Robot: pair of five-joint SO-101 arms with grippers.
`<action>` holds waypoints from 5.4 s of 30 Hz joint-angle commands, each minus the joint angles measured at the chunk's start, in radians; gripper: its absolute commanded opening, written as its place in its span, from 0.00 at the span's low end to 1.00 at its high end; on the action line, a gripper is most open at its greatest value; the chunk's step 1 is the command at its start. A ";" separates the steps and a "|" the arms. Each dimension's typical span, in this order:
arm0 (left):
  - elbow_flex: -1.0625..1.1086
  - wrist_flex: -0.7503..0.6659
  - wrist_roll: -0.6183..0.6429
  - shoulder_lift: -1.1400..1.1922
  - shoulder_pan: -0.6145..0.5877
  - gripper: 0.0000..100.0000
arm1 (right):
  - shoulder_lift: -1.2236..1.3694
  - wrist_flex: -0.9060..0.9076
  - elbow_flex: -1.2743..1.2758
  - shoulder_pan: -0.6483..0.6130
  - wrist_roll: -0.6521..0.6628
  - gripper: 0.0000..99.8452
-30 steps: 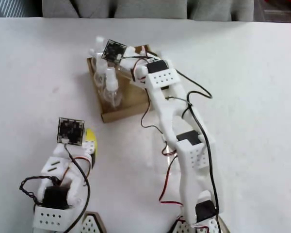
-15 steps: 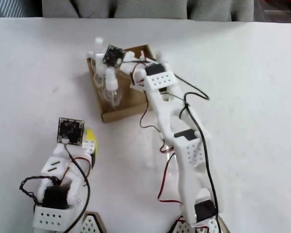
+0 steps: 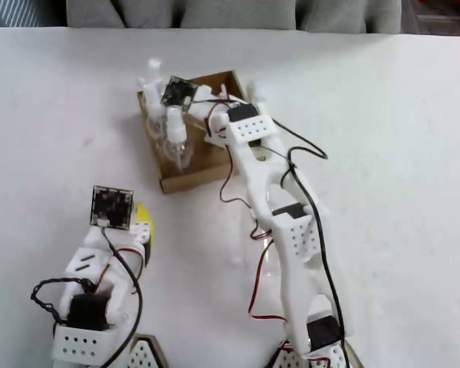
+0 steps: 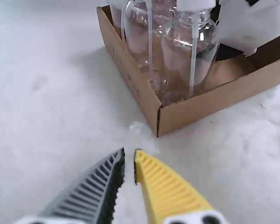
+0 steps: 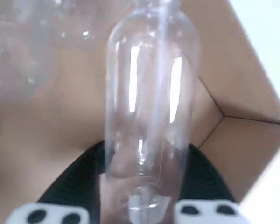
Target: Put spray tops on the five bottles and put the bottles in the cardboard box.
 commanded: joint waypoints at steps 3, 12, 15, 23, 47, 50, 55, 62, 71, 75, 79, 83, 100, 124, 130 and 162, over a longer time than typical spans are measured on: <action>0.000 0.003 -0.008 0.010 -0.005 0.06 | -0.027 -0.018 -0.046 0.015 -0.051 0.01; 0.000 0.003 -0.008 0.010 -0.005 0.06 | -0.077 -0.012 -0.110 0.099 -0.293 0.02; 0.000 0.003 -0.008 0.010 -0.005 0.06 | -0.097 -0.002 -0.104 0.105 -0.304 0.02; 0.000 0.003 -0.008 0.010 -0.005 0.06 | -0.142 0.088 -0.106 0.105 -0.305 0.02; 0.000 0.003 -0.008 0.010 -0.005 0.06 | -0.214 0.182 -0.104 0.140 -0.365 0.02; 0.000 0.003 -0.008 0.010 -0.005 0.06 | -0.226 0.182 -0.104 0.154 -0.374 0.02; 0.000 0.003 -0.008 0.010 -0.005 0.06 | -0.248 0.223 -0.104 0.179 -0.374 0.02; 0.000 0.003 -0.008 0.010 -0.005 0.06 | -0.283 0.291 -0.104 0.246 -0.465 0.02; 0.000 0.002 -0.008 0.010 -0.002 0.06 | -0.277 0.378 -0.103 0.334 -0.631 0.02; 0.000 0.002 -0.008 0.010 -0.002 0.06 | -0.268 0.437 -0.103 0.344 -0.641 0.02; 0.000 0.002 -0.008 0.010 -0.002 0.06 | -0.263 0.476 -0.103 0.351 -0.643 0.08; 0.000 0.002 -0.008 0.010 -0.002 0.06 | -0.263 0.513 -0.103 0.364 -0.643 0.14; 0.000 0.002 -0.008 0.010 -0.001 0.06 | -0.274 0.677 -0.106 0.358 -0.608 0.28; 0.000 0.002 -0.008 0.010 -0.005 0.06 | -0.163 0.539 -0.227 0.163 -0.776 0.02; 0.000 0.002 -0.008 0.010 -0.004 0.06 | -0.153 0.539 -0.227 0.160 -0.776 0.02; 0.000 0.002 -0.008 0.010 -0.005 0.06 | -0.010 0.526 -0.316 0.151 -0.671 0.10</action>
